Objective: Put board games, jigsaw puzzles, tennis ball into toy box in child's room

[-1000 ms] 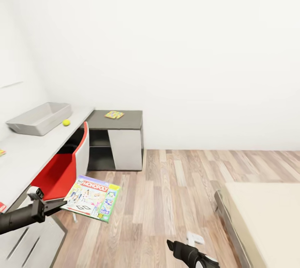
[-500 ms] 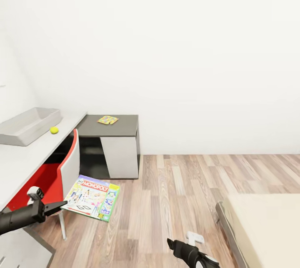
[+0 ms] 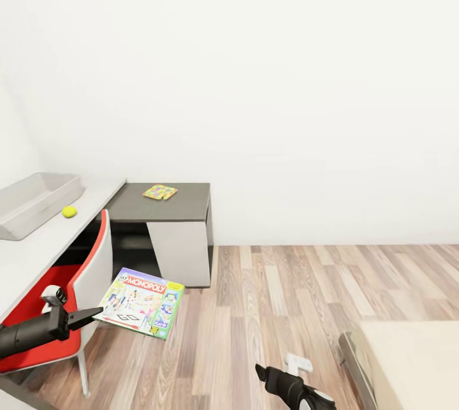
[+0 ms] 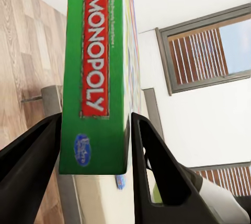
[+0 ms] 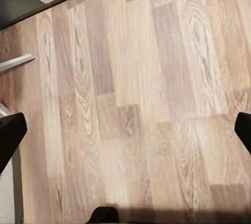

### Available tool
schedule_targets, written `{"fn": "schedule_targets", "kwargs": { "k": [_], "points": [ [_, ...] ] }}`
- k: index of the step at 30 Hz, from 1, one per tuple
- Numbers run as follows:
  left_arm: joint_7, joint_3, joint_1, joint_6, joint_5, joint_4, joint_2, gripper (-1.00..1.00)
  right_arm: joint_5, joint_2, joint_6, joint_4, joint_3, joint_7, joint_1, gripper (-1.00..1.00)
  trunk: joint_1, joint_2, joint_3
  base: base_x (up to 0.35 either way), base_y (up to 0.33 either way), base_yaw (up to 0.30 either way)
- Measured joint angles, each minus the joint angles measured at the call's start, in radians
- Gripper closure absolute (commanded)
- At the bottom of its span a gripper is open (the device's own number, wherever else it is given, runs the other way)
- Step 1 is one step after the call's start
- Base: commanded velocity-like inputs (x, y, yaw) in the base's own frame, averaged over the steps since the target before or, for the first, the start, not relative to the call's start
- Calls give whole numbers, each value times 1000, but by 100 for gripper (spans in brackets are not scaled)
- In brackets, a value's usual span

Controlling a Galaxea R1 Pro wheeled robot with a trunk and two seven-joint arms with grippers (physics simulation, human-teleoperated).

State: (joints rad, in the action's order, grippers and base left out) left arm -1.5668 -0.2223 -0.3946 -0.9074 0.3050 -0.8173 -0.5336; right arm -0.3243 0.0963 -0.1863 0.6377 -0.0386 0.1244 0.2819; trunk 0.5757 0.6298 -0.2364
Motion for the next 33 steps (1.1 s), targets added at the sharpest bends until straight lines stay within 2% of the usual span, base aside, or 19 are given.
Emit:
{"fn": "schedule_targets", "kwargs": {
  "k": [9,17,33],
  "points": [
    [0,1,0,0,1,0,0,100,0,-1,2,0,-1,3,0,-100,0,0,0,306,0,0],
    [0,0,0,0,4,0,-1,100,0,-1,1,0,-1,5,0,-100,1,0,0,79,0,0],
    [0,-1,2,-5,14,-4,-9,100,0,-2,2,10,-1,10,0,-100,-61,-112,50,2,0,0]
  ]
}}
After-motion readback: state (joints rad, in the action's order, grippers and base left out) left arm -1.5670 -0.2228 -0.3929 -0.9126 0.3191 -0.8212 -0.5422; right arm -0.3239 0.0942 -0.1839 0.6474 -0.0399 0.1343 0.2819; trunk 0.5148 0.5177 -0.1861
